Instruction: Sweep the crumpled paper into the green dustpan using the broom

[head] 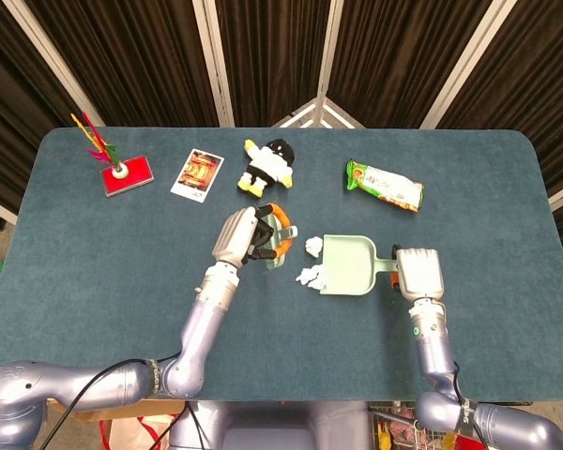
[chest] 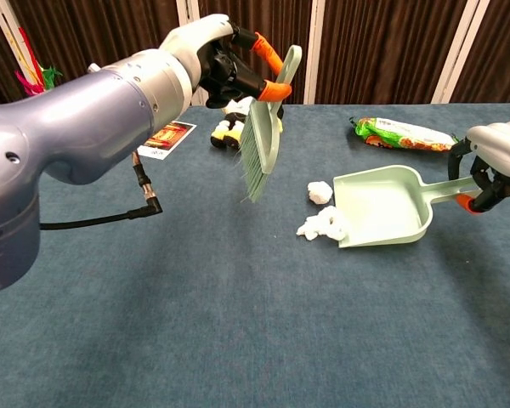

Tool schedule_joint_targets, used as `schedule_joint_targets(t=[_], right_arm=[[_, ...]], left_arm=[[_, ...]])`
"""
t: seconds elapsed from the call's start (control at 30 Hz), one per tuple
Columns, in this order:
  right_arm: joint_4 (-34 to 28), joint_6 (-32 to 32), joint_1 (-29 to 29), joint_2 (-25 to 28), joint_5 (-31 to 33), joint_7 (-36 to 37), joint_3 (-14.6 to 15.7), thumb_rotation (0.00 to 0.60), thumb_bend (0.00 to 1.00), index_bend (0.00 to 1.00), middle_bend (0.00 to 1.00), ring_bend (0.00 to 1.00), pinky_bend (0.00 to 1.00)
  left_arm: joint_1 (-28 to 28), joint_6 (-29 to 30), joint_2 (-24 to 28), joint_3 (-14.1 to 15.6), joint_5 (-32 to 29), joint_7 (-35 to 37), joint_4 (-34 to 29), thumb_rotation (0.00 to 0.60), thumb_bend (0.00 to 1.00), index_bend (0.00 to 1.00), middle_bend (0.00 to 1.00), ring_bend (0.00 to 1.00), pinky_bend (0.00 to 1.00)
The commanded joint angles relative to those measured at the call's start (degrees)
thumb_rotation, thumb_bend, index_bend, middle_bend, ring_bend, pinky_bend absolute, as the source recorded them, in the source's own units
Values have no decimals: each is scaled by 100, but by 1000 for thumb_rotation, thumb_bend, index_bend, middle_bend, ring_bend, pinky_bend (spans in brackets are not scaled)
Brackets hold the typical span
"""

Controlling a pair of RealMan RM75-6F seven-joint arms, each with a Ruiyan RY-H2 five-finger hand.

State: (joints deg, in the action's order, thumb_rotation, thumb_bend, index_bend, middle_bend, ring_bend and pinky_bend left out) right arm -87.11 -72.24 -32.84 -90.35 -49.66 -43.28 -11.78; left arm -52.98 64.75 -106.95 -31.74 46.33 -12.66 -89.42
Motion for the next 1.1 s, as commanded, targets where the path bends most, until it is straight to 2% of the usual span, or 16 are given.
schedule_joint_targets(t=[0.03, 0.87, 1.1], right_arm=[[72, 18, -13, -25, 24, 15, -21, 600, 495, 566, 807, 806, 723], [-320, 64, 28, -215, -576, 307, 311, 600, 496, 565, 807, 806, 723], [-357, 53, 75, -176, -593, 308, 341, 600, 497, 565, 807, 806, 723]], left_arm=[[-19, -10, -2, 15, -9, 17, 36, 600, 592, 757, 1000, 910, 923], [-91, 29, -44, 209, -87, -8, 213, 600, 592, 757, 1000, 910, 923], [-154, 16, -117, 208, -220, -93, 504, 600, 593, 756, 1000, 908, 923]])
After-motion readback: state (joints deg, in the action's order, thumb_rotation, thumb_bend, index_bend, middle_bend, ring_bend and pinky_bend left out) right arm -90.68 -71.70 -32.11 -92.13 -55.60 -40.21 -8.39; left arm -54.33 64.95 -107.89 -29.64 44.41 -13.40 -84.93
